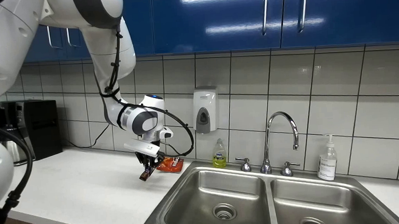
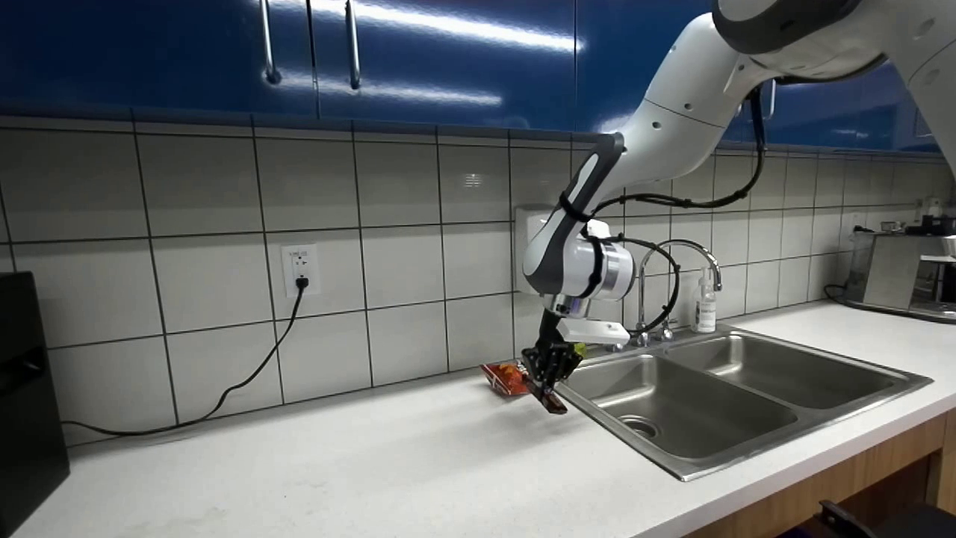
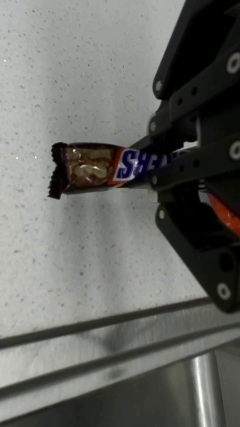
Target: Pick up the object from the counter and put it in the sink
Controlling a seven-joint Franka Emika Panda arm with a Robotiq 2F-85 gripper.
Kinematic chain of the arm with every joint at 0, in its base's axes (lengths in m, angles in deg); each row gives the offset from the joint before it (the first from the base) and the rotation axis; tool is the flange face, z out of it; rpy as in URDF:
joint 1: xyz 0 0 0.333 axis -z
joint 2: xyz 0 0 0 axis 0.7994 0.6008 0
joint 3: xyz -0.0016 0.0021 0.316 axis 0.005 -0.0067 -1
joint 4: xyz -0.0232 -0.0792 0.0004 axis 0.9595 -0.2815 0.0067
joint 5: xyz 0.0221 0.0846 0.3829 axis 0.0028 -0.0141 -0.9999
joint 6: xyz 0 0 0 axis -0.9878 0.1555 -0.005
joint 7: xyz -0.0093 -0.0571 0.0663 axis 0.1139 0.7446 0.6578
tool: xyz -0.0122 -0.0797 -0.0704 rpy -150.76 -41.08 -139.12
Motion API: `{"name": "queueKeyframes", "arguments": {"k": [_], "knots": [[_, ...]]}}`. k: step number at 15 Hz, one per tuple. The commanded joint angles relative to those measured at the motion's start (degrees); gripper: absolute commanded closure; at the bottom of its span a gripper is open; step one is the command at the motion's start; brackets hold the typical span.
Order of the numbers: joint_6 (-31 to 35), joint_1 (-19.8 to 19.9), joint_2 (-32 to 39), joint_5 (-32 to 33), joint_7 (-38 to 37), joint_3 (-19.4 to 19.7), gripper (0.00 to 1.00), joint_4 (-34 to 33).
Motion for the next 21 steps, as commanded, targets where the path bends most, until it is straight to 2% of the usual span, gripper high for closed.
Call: {"name": "queueKeyframes", "arguments": {"k": [1, 6, 13, 21], "knots": [[3.66, 4.25, -4.46, -3.78, 1.01, -1.26, 0.96, 5.31], [6.52, 8.92, -6.71, -8.60, 2.22, -1.93, 0.96, 8.65], [9.67, 13.29, -8.68, -15.54, 5.16, -2.34, 0.96, 11.04], [12.61, 19.08, -7.54, -25.02, 11.22, -2.32, 0.96, 10.79]]}}
